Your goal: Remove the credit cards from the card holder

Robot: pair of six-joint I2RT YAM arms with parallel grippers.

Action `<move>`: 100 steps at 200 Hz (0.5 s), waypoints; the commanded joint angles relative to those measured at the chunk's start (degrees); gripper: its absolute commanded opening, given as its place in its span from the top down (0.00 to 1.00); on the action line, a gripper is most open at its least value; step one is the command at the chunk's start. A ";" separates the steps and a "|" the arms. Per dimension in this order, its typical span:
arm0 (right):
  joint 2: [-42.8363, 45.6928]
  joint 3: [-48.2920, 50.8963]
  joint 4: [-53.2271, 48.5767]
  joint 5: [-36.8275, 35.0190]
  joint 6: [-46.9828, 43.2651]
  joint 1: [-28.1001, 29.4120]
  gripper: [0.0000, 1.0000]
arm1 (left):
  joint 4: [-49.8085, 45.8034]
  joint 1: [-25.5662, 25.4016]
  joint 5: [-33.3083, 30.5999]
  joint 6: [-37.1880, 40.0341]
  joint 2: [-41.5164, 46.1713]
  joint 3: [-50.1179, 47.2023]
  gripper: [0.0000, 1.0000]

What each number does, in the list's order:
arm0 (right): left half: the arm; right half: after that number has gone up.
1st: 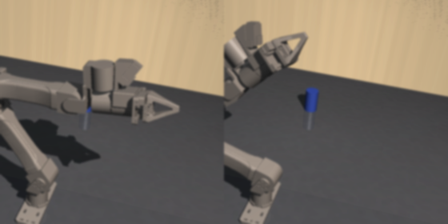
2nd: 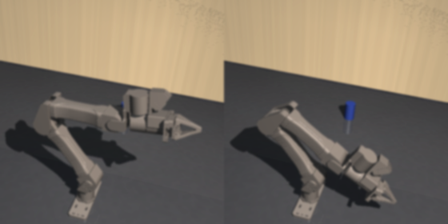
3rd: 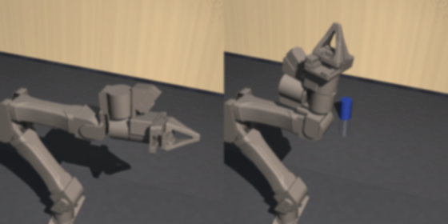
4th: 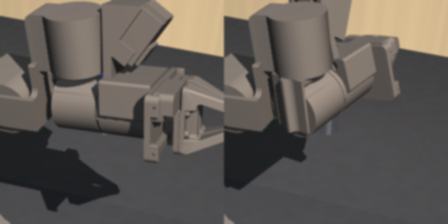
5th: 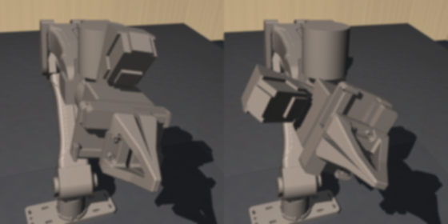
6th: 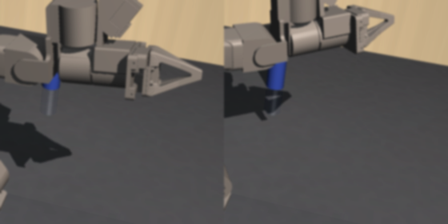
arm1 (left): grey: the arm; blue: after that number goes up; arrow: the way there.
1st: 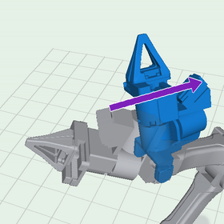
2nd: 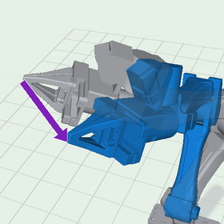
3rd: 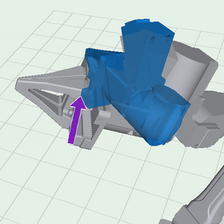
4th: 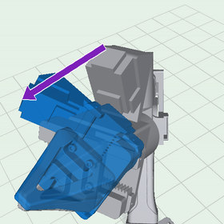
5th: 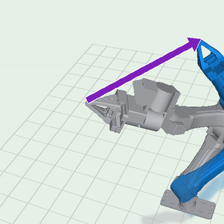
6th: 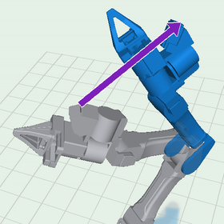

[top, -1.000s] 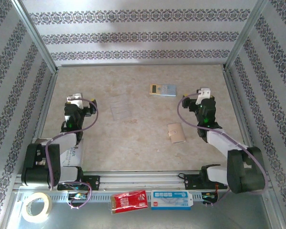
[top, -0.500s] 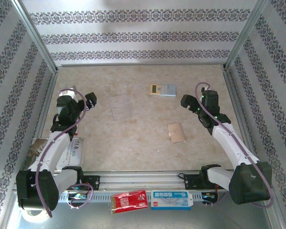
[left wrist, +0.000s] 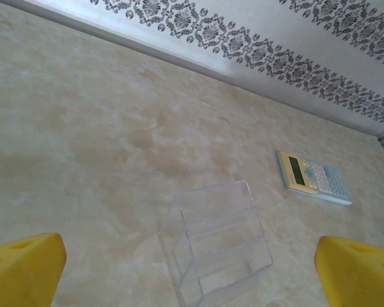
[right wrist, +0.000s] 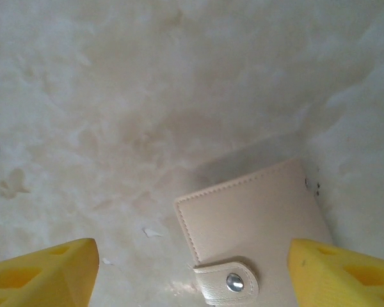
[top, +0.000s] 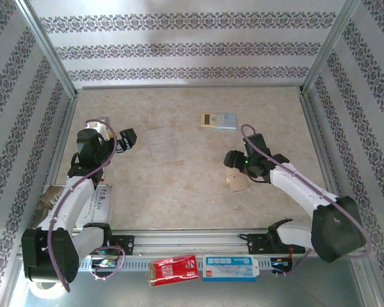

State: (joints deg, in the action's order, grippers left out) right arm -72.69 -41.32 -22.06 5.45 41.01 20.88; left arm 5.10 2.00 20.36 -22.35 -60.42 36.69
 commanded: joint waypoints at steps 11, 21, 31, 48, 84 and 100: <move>-4.41 -0.25 1.45 -1.14 1.58 1.77 0.25 | 1.14 0.46 2.39 0.11 0.17 0.60 0.00; -5.83 -0.63 1.70 -1.64 1.22 2.01 0.26 | 1.22 0.47 2.59 0.06 -0.07 0.72 0.00; -7.08 -1.02 1.89 -1.93 1.09 2.18 0.27 | 1.23 0.46 2.93 -0.02 -0.45 0.84 0.00; -9.61 -1.13 3.64 -1.59 1.28 2.54 0.28 | 1.24 0.46 3.68 -0.46 -1.21 1.02 0.00; -18.79 -5.41 7.83 -0.05 1.83 7.25 0.31 | -1.38 -0.22 4.33 -0.49 -3.35 2.73 0.00; -23.85 -9.01 9.99 0.71 1.38 9.59 0.32 | -2.31 -0.50 5.20 -0.63 -3.99 3.45 0.00</move>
State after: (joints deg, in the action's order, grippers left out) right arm -89.43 -47.00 -16.40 4.08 42.09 27.05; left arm 4.67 1.93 23.44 -22.39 -63.68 37.26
